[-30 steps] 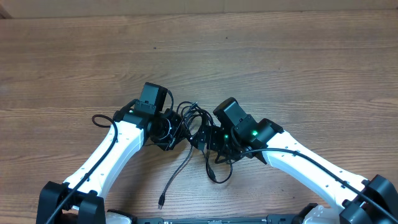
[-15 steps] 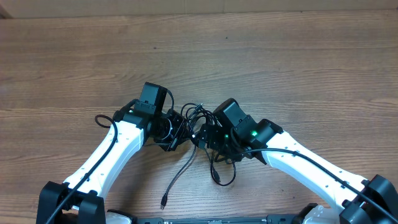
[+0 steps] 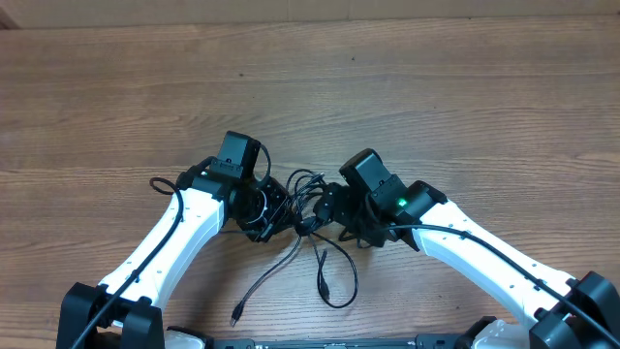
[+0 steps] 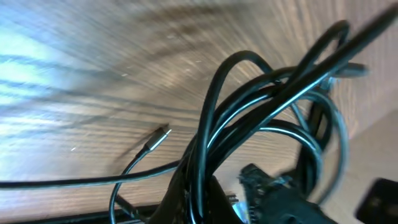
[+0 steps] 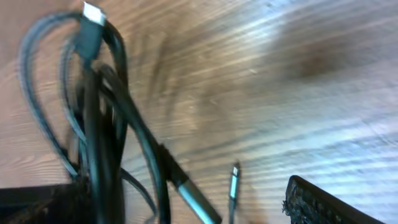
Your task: Untangle cables
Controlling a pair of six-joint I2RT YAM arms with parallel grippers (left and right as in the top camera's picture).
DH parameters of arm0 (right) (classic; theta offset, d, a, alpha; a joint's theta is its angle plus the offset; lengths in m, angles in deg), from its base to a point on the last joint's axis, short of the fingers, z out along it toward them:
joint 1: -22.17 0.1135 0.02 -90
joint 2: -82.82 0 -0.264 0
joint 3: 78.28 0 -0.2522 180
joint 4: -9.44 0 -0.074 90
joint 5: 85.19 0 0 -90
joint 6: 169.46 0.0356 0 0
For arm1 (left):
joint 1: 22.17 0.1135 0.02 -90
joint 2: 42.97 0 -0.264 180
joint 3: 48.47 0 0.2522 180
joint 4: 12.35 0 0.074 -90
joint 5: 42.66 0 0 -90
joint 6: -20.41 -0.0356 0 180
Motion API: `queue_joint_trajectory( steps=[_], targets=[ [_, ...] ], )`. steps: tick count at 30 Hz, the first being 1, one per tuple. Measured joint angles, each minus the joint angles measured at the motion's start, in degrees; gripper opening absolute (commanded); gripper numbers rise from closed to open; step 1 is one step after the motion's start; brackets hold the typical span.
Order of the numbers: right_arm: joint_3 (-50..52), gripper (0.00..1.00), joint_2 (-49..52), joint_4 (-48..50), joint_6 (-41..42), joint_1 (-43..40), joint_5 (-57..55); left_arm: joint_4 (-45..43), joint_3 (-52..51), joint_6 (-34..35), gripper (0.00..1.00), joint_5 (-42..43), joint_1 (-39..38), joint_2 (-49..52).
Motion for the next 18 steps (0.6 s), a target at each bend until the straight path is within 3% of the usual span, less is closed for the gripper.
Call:
queue_joint_trajectory(
  steps=[9,18],
  targets=[
    [0.0,0.92,0.0,-5.4,-2.6,-0.4,-3.9,-5.4,0.0,-1.3,0.04,2.3,0.0,0.0],
    [0.0,0.95,0.0,-5.6,-5.9,-0.3,-8.9,-10.1,0.0,-6.9,0.04,11.7,5.9,0.0]
  ],
)
